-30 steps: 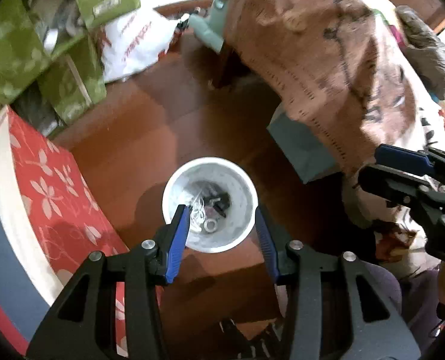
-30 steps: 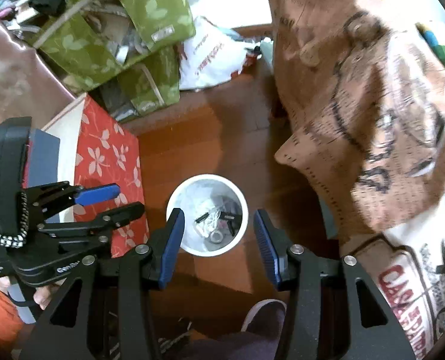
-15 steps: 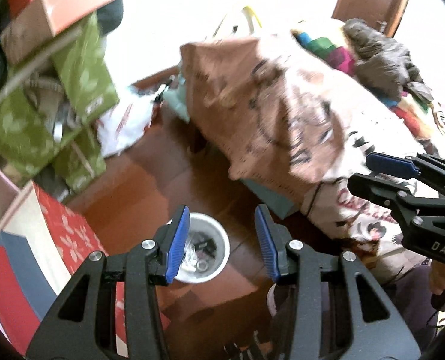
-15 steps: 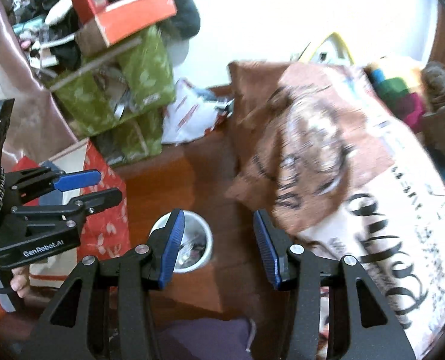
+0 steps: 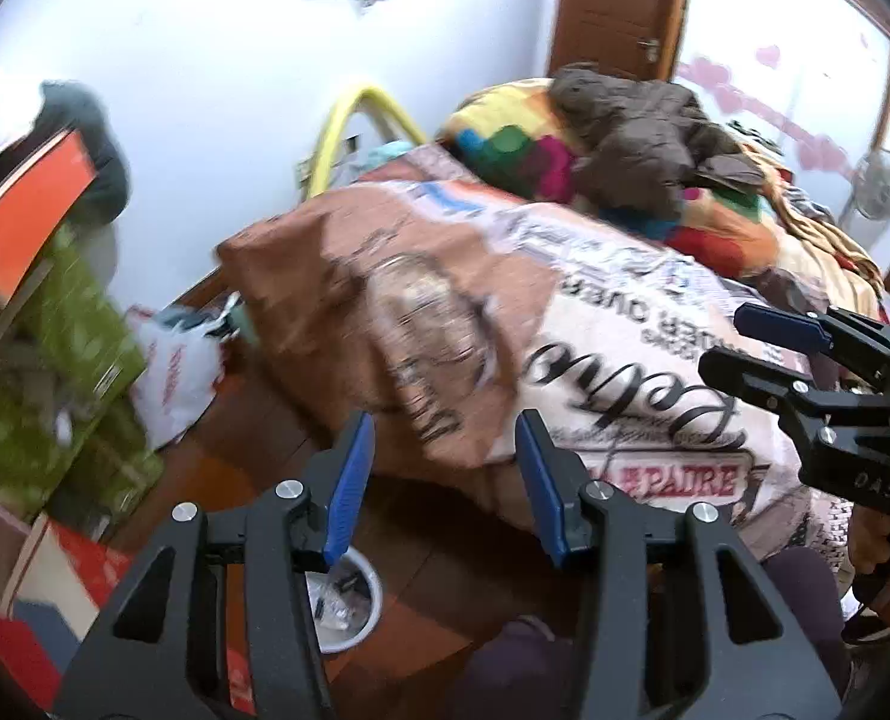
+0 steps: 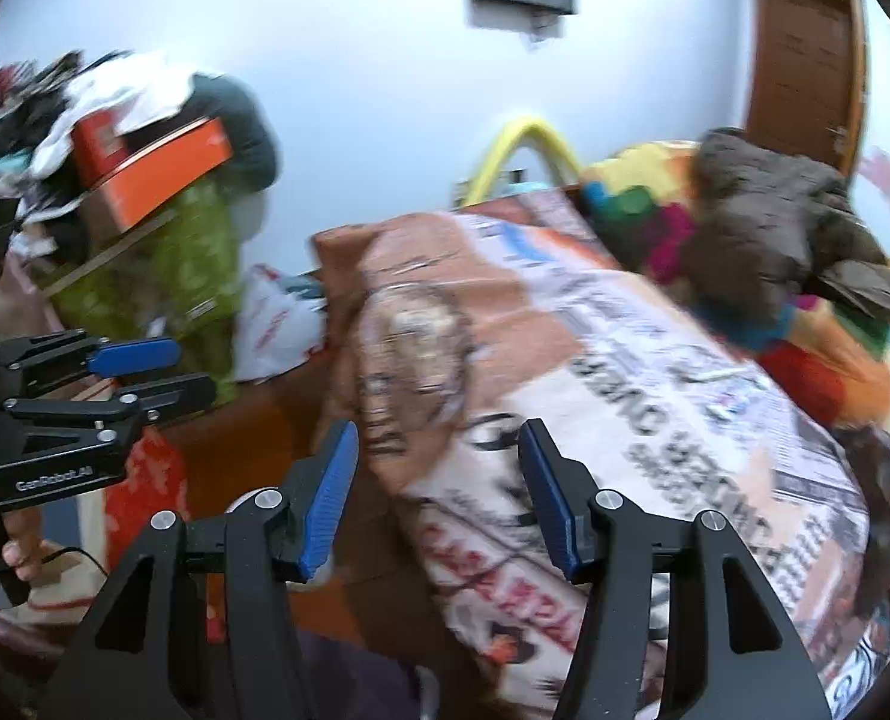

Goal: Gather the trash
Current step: 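Move both open tools back over the items on the duvet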

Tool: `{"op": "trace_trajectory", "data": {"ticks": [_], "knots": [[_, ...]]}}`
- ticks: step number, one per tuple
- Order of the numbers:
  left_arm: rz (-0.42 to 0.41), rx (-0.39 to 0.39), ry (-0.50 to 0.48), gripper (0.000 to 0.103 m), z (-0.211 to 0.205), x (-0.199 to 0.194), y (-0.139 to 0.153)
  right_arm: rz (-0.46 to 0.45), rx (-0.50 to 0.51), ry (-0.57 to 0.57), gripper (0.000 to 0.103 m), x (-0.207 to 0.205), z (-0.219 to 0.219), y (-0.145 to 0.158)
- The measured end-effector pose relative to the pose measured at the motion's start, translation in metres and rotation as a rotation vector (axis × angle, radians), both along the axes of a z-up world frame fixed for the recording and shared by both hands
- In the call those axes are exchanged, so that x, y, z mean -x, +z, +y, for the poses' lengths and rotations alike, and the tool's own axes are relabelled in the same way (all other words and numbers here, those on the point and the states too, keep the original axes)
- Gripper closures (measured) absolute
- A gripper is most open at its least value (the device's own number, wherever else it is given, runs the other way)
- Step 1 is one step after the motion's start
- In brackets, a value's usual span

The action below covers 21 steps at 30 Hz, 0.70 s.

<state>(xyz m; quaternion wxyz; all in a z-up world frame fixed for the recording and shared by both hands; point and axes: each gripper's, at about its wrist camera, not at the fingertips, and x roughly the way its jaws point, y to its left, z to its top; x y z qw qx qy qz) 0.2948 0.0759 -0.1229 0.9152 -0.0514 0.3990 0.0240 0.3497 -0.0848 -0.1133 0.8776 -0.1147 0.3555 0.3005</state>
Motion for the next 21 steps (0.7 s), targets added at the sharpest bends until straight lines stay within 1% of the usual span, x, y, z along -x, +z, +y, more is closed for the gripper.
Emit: {"op": "trace_trajectory", "data": {"ticks": [4,8,15,18,21], "knots": [[-0.016,-0.015,-0.067,0.054,-0.034,-0.036,0.004,-0.016,0.009,-0.101,0.050,-0.024,-0.039,0.001],[0.000,0.012,-0.129,0.054,-0.060,-0.071,0.000,-0.036,0.014,-0.239,0.050,-0.049,-0.080,-0.002],[0.012,0.054,-0.220,0.054,-0.102,-0.123,-0.013,0.042,-0.023,-0.439,0.050,-0.101,-0.155,-0.018],[0.018,0.066,-0.242,0.054,-0.114,-0.143,-0.020,0.058,-0.027,-0.505,0.050,-0.116,-0.173,-0.024],[0.019,0.078,-0.263,0.054,-0.125,-0.163,-0.030,0.079,-0.049,-0.546,0.050,-0.136,-0.183,-0.030]]}}
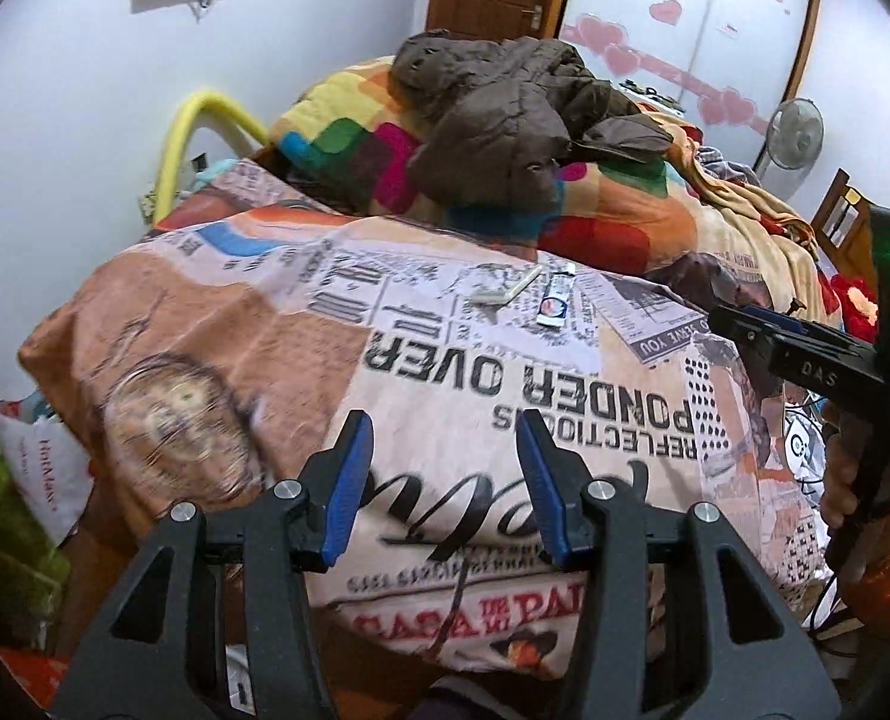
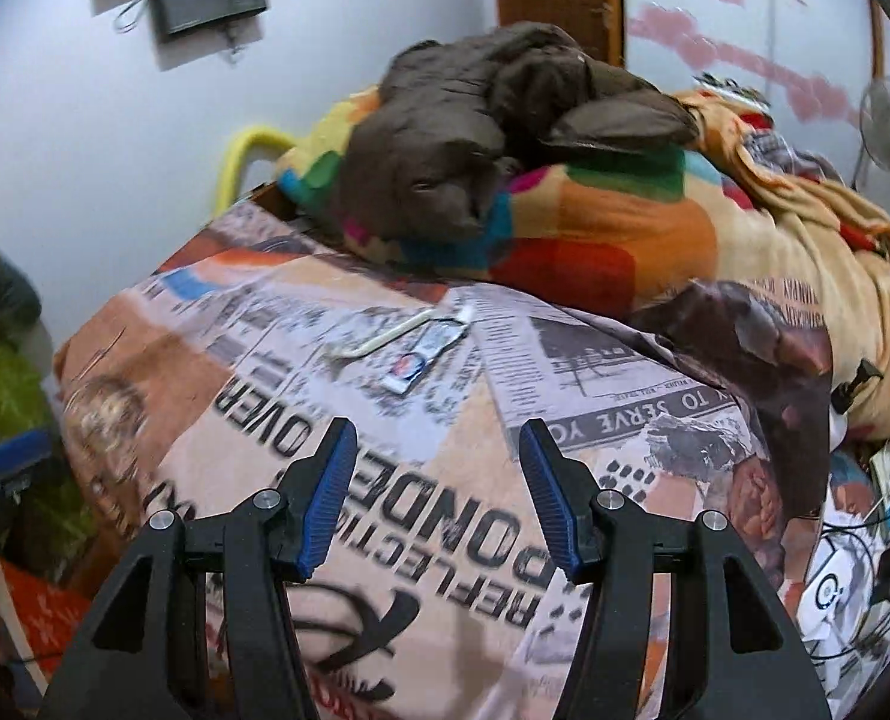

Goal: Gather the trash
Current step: 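Move both open tools back over the items on the duvet, then grasp the white ribbed stick with the left tool while the right tool grasps the toothpaste tube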

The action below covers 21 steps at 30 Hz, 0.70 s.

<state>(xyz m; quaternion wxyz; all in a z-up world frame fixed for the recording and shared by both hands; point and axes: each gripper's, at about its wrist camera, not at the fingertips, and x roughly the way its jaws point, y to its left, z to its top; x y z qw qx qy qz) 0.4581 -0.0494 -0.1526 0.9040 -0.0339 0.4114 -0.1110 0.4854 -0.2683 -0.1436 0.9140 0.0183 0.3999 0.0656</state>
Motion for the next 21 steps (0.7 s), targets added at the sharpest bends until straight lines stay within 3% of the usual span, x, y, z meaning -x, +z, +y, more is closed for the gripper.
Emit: {"op": "trace_trajectory", "data": {"ticks": [16,21], "knots": [[0.067,0.020,0.004,0.054,-0.018,-0.085,-0.070,0.170,-0.032,-0.059,0.050,-0.134,0.018,-0.080],[0.095,0.031,0.003,0.054,-0.020,-0.100,-0.088,0.190,0.044,-0.089,0.051,-0.155,0.026,-0.099]]}}
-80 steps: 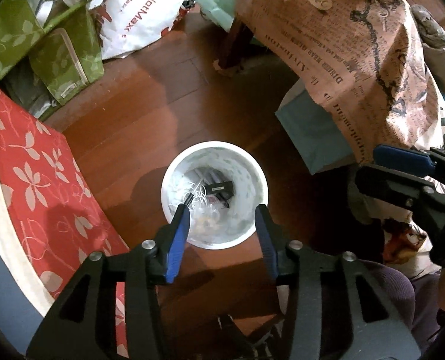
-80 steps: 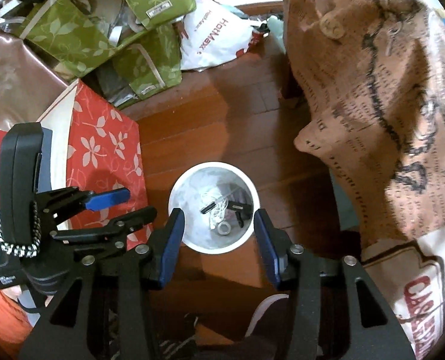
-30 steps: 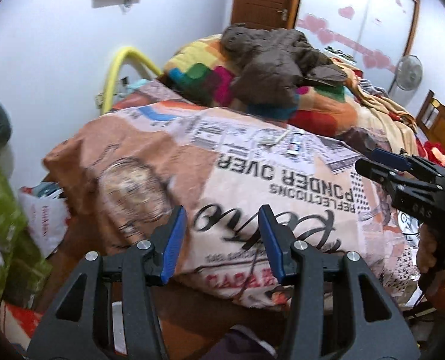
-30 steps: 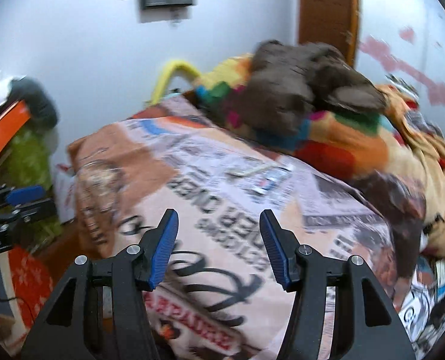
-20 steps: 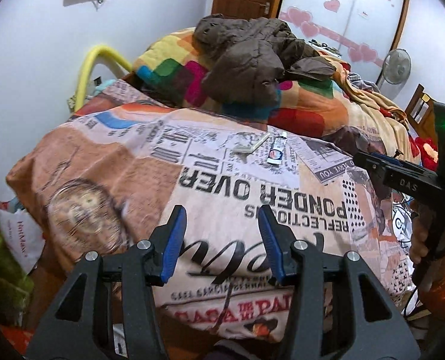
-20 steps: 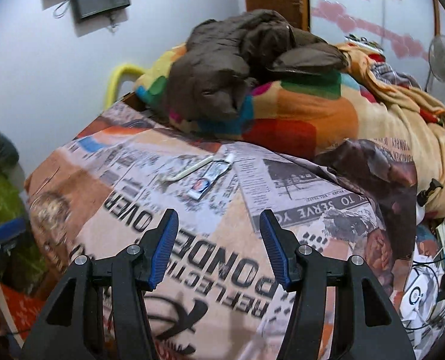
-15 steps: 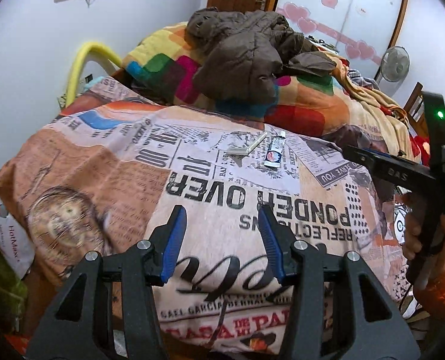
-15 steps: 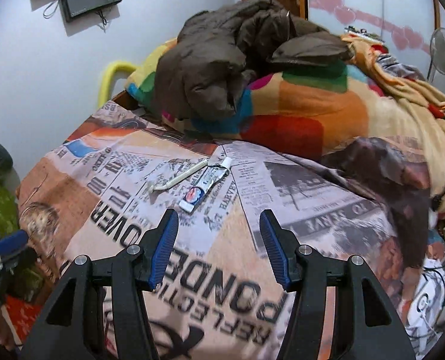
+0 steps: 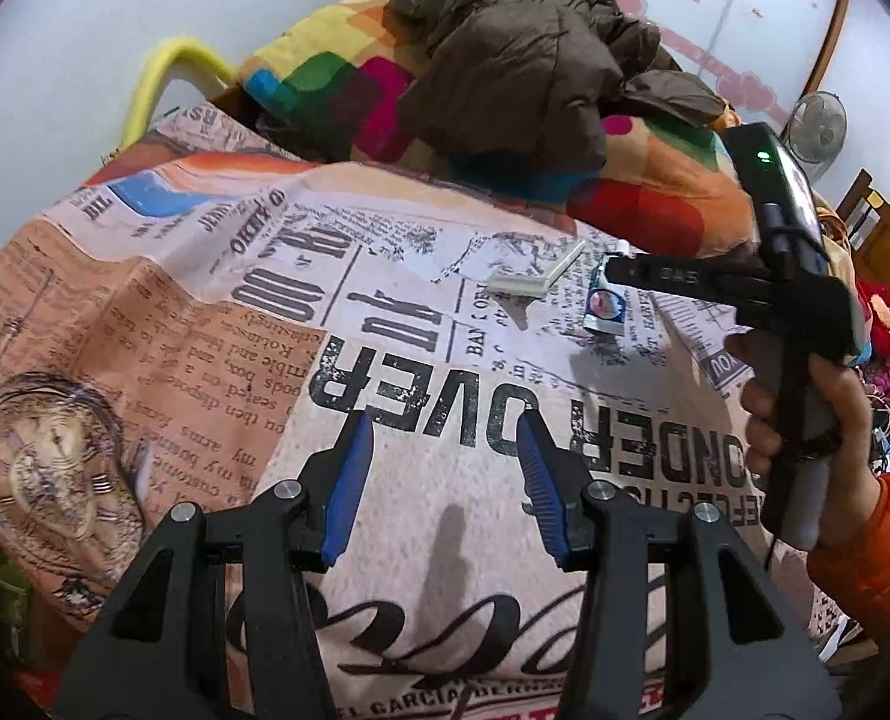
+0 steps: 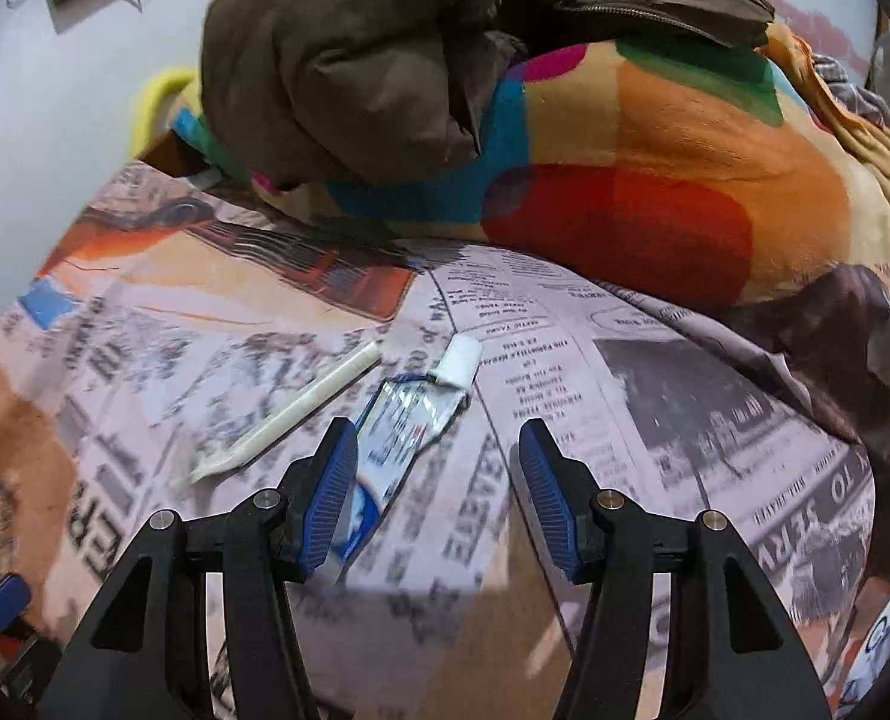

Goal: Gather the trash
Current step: 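Grasp the white ribbed stick with the left tool while the right tool grasps the toothpaste tube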

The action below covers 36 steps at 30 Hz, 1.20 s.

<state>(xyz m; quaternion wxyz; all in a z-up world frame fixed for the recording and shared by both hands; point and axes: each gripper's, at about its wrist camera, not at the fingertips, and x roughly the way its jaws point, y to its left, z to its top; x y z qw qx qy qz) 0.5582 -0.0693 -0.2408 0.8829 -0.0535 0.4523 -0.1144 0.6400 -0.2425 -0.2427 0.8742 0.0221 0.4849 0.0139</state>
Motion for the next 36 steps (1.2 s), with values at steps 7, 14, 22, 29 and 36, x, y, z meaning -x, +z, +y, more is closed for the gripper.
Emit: {"op": "trace_trajectory", "data": {"ticks": [7,14,22,29,36], "knots": [[0.020,0.049,-0.004,0.054,-0.010,-0.024,-0.009,-0.036,0.070,0.014,0.050,0.003,0.015,-0.003],[0.019,0.048,-0.020,0.054,-0.035,-0.048,-0.017,-0.059,0.076,0.065,0.095,0.015,0.013,-0.001],[0.024,0.011,-0.018,0.054,-0.067,-0.078,-0.026,-0.068,0.021,0.111,0.098,0.051,-0.019,0.001],[0.007,0.075,0.053,0.068,-0.072,-0.091,-0.029,-0.090,0.019,0.124,0.098,0.077,-0.051,0.006],[0.034,0.057,0.122,0.093,-0.078,-0.100,-0.037,-0.082,0.004,0.130,0.098,0.088,-0.061,0.010]]}}
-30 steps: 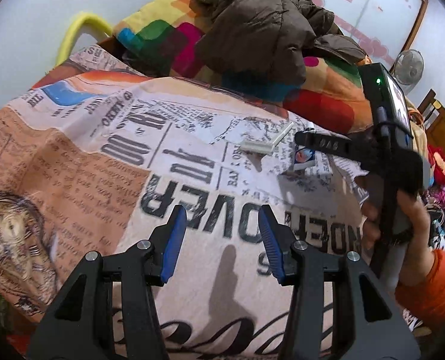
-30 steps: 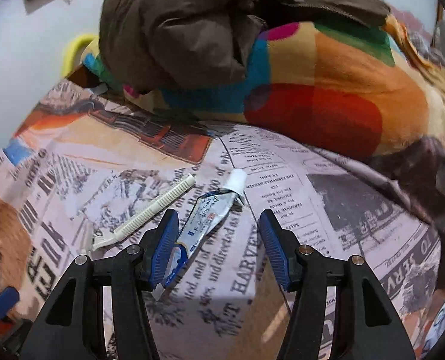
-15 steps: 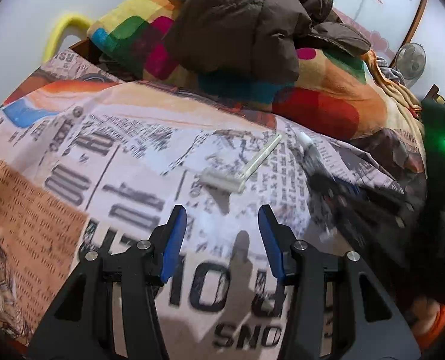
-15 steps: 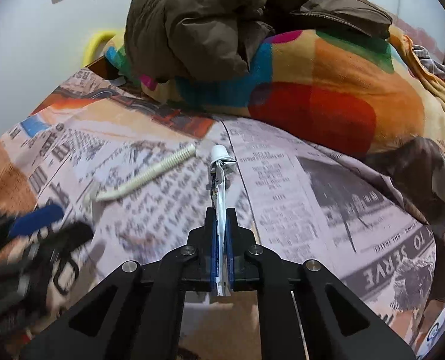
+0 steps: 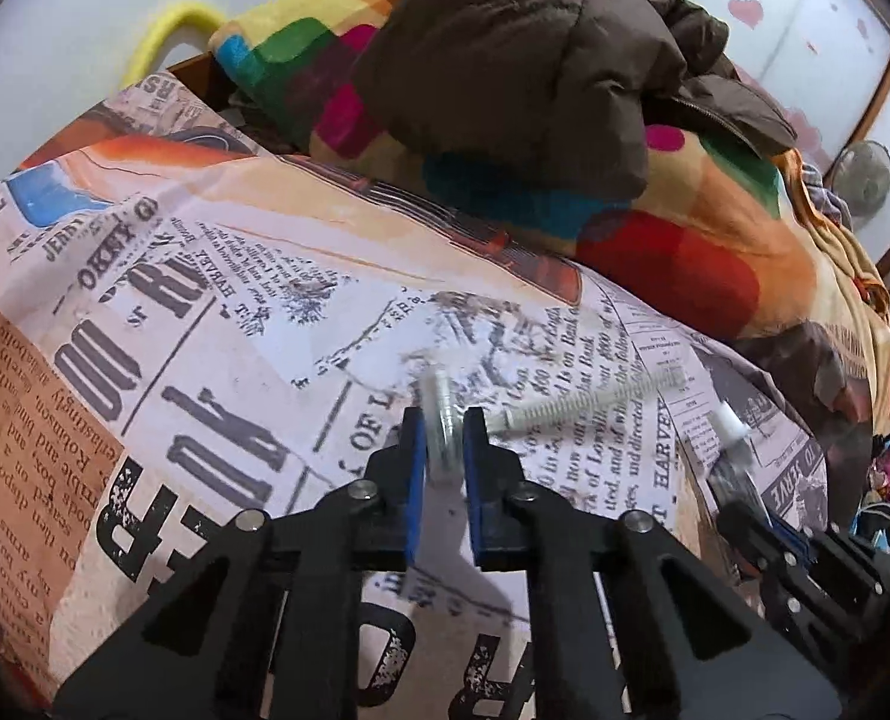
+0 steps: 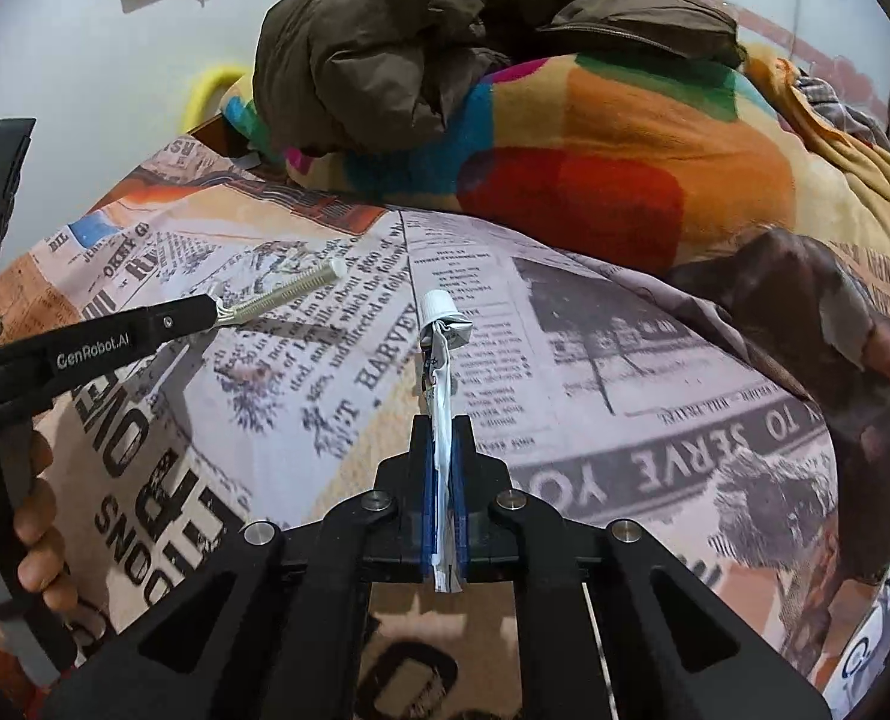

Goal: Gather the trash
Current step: 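Grasp the white ribbed stick with the left tool while the right tool grasps the toothpaste tube, then carry the stick and toothpaste tube with both tools over the white bin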

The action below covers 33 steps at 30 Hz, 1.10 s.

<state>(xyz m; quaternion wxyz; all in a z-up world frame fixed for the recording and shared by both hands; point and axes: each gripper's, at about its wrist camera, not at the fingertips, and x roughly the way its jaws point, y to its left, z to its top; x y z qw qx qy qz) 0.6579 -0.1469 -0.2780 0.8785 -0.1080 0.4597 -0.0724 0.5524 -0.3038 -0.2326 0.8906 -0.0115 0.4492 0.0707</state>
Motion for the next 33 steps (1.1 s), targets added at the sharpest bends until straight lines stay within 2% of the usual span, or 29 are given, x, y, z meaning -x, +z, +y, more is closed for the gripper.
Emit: {"op": "trace_trajectory", "data": {"ticks": [8,16,20,25,33], "knots": [[-0.015,-0.022,-0.032,0.093,0.002,0.029,0.017,-0.024,-0.009,-0.011,0.098,0.016,-0.001,0.016],[-0.066,-0.030,-0.050,0.093,0.020,0.072,0.064,-0.068,-0.060,-0.018,0.098,0.041,0.000,0.057],[-0.086,-0.024,-0.047,0.093,0.034,0.095,0.091,-0.099,-0.076,-0.014,0.098,0.057,0.006,0.079],[-0.136,-0.053,-0.034,0.093,0.058,0.130,0.126,-0.131,-0.091,-0.002,0.098,0.077,0.018,0.105],[-0.166,-0.101,0.011,0.093,0.115,0.198,0.159,-0.149,-0.095,0.035,0.098,0.107,0.045,0.134]]}}
